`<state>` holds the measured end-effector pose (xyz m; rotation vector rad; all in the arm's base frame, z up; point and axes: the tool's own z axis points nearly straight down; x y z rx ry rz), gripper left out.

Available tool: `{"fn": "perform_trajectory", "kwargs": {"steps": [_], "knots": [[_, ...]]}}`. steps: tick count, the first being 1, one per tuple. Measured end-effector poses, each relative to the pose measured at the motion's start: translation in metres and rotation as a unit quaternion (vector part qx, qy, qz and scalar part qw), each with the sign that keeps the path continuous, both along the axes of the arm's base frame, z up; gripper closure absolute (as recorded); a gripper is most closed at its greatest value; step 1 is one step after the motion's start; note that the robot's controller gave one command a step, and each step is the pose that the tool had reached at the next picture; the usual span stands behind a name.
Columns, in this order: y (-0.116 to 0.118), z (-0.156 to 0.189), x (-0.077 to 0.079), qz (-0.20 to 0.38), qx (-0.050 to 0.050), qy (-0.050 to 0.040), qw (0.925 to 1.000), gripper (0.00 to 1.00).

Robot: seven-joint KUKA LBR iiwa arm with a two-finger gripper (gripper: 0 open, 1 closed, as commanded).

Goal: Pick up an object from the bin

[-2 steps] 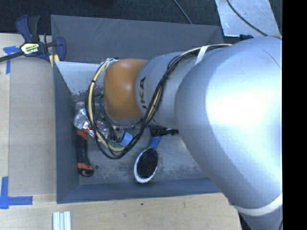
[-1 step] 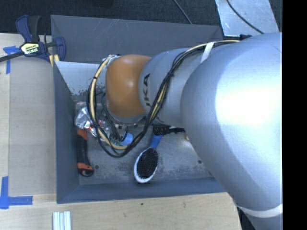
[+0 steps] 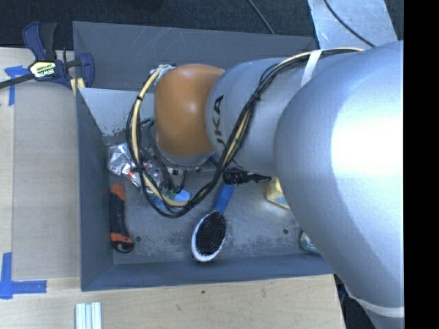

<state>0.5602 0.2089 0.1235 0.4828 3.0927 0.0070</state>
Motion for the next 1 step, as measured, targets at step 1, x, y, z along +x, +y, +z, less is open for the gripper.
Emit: {"fn": "perform_trajectory", "kwargs": {"steps": [1], "knots": [[-0.0001,0.0229,0.0001,0.0,0.0,0.0,1.0,1.0]]}}
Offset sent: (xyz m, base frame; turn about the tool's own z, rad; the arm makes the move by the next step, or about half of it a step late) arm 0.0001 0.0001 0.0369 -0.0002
